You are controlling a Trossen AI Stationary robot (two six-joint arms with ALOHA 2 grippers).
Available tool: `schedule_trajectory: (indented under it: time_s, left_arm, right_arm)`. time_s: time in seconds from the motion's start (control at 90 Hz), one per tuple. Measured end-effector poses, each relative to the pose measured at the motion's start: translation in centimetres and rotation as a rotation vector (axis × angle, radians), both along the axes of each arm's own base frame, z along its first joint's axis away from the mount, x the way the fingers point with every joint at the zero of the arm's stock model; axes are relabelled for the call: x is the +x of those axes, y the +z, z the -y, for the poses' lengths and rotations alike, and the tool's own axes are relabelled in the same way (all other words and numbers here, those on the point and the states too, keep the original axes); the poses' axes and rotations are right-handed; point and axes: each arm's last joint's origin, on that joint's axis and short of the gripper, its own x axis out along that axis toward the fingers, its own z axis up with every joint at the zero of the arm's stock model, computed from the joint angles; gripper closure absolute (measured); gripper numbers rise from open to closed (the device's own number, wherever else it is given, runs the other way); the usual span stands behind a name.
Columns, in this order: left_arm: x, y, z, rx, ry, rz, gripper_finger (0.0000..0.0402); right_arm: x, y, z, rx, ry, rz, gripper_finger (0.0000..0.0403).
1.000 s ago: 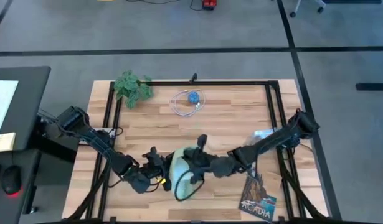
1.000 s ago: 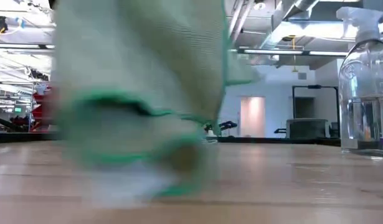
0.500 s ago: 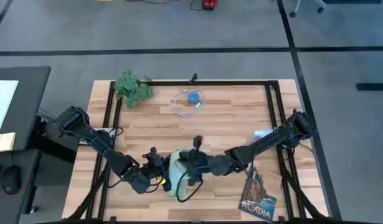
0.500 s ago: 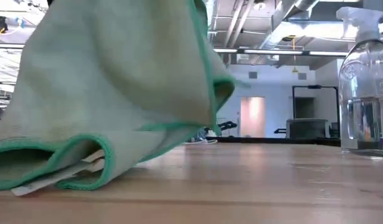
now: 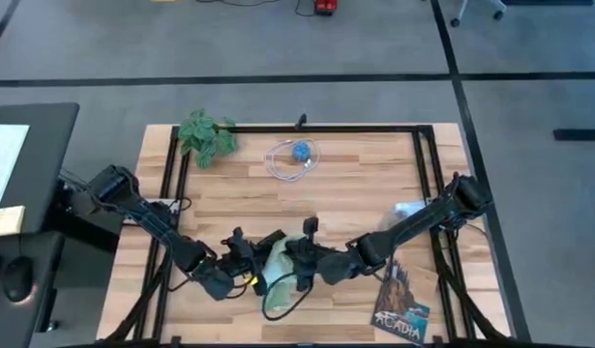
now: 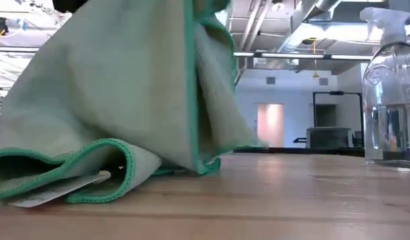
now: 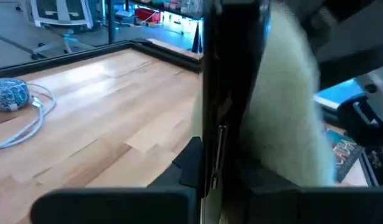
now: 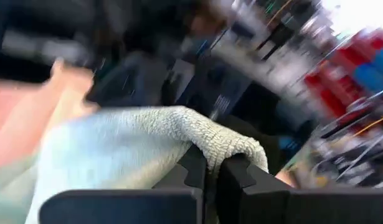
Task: Apply microfiber cloth
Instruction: Wipe the back of the phone with the light green microfiber cloth
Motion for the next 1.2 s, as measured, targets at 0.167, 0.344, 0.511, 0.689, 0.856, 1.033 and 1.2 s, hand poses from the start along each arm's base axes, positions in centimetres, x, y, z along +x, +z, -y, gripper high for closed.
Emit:
schedule_trajectory:
  time_s: [0.167,0.344,0.511,0.689,0.856,1.033,1.2]
  left_arm:
    - [0.0,0.0,0.0,-0.005,-0.005,-0.002,0.0391]
    - [0.0,-0.2,0.0,0.0,-0.008,-0.011,0.0391]
    - [0.0,-0.1,-0.1,0.002,0.029,0.009,0.0391]
    - [0.1,0.4,0.0,0.007,0.041,0.043,0.0391]
    - [0.2,0.9,0.1,0.018,0.044,0.073,0.0391]
    - [0.3,1.0,0.1,0.013,0.042,0.078,0.0391]
    - [0.2,1.0,0.1,0.011,0.038,0.076,0.0391]
  right_arm:
    - [0.3,1.1,0.1,-0.022,-0.003,0.091,0.0403]
    - [-0.3,-0.7,0.3,0.037,-0.036,-0.063,0.0403]
    - [-1.1,-3.5,-0.1,0.084,-0.084,-0.215,0.0403]
    - [-1.0,-6.3,-1.5,0.081,-0.101,-0.247,0.0403]
    - [0.3,-7.2,-2.2,0.114,-0.082,-0.146,0.0403]
    - [0.9,-6.6,-2.5,0.101,-0.074,-0.056,0.0403]
    - [0.4,-5.0,-2.1,0.064,-0.137,-0.023,0.0403]
